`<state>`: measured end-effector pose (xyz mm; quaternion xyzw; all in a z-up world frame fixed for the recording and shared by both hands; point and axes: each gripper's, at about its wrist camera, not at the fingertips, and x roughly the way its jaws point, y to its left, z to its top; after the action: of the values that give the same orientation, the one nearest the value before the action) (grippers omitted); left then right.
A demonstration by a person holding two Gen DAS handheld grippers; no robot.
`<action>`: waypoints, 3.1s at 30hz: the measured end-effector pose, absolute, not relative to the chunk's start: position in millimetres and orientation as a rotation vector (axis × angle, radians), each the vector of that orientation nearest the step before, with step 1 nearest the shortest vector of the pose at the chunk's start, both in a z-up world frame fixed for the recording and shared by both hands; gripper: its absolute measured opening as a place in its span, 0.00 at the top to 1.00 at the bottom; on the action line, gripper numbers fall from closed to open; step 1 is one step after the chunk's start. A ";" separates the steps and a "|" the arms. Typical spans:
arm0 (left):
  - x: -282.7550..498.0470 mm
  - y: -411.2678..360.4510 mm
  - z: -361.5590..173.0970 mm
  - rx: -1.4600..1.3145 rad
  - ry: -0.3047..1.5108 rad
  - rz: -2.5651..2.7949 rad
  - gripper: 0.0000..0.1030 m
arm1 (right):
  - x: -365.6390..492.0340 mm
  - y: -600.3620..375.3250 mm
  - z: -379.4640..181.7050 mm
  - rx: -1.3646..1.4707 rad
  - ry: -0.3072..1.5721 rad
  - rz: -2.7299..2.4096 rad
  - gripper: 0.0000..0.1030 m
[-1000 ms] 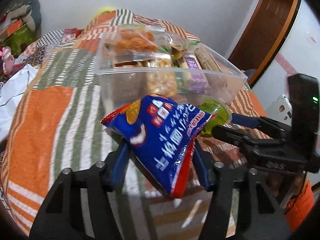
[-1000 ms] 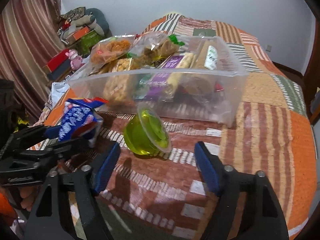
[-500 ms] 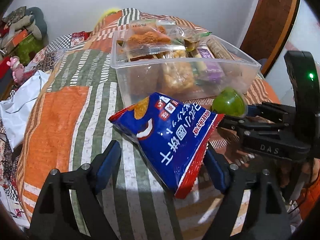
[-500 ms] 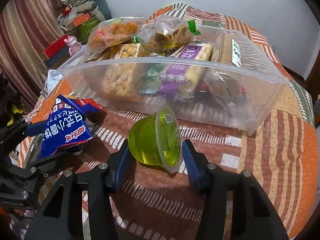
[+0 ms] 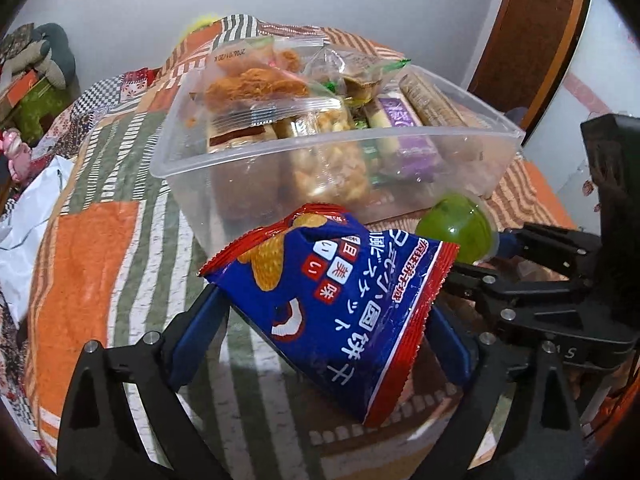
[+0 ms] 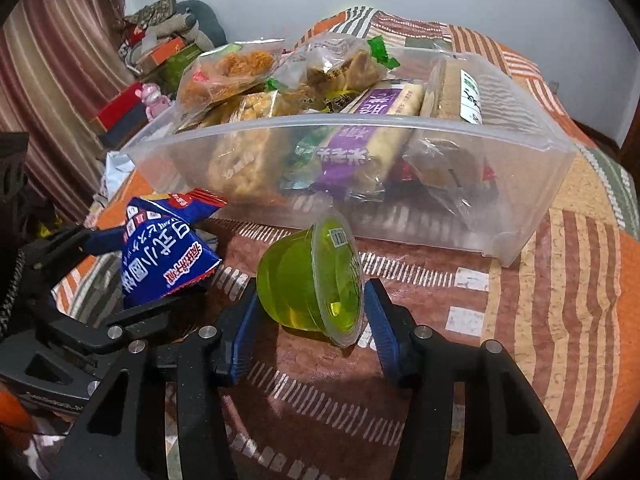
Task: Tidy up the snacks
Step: 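Grasp the blue snack bag with the left gripper while the right grasps the green jelly cup, then lower the blue bag and jelly cup into the clear box and open both grippers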
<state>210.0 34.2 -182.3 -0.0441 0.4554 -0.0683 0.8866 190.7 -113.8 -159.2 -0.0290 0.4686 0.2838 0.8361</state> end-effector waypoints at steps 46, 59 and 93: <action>183.1 32.8 -77.5 -0.106 0.654 -0.162 0.39 | 176.5 -147.6 -63.8 0.022 0.666 0.543 0.64; 242.1 14.9 -85.0 -0.068 0.680 -0.158 0.39 | 211.5 -142.8 -69.2 0.032 0.663 0.516 0.64; 249.0 18.4 -97.8 -0.086 0.688 -0.209 0.13 | 227.0 -144.0 -74.2 -0.030 0.715 0.520 0.54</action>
<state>249.0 18.4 -97.8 -0.0421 0.3363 -0.1025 0.9352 227.0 -144.0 -74.2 -0.0143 0.3461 0.2514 0.9038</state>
